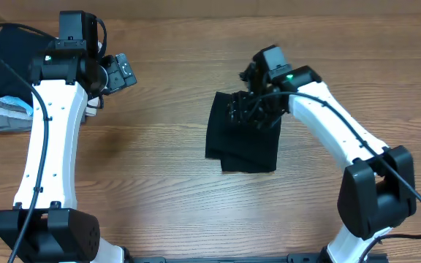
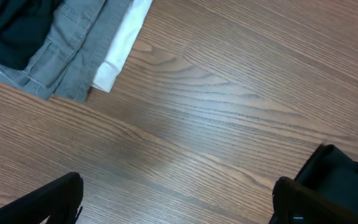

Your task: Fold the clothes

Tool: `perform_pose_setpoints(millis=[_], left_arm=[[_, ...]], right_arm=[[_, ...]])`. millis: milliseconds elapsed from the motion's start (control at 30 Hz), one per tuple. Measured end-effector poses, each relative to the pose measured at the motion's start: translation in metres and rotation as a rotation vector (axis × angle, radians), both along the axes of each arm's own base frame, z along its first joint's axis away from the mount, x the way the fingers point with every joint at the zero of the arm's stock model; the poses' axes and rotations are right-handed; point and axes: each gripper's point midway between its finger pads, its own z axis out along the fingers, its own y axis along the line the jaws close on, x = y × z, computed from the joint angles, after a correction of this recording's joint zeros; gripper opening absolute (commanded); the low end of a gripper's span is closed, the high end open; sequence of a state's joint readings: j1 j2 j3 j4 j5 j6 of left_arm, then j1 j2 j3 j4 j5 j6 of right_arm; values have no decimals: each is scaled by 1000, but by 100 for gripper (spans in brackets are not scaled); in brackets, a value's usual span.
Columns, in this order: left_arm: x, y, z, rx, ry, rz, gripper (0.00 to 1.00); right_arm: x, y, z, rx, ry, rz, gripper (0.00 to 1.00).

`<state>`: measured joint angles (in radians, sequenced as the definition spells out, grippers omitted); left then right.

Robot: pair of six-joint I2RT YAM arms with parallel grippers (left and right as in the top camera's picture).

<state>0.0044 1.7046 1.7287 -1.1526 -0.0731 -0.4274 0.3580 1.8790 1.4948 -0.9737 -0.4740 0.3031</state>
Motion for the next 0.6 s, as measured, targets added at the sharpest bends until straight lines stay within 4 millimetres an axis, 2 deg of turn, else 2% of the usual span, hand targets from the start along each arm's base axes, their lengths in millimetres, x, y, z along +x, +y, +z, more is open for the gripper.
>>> perform_pose_setpoints(millis=[133,333,467,600], left_arm=[[0,0,0,0,0,0,100],[0,0,0,0,0,0,100],[0,0,0,0,0,0,100],[0,0,0,0,0,0,100]], right_arm=[[-2,-6,1,18,29,-13,4],[-15,14,-10,41,26,50,4],[-26,33,-33,65,-6,97,4],[-37,32,-60,68,11,74,4]])
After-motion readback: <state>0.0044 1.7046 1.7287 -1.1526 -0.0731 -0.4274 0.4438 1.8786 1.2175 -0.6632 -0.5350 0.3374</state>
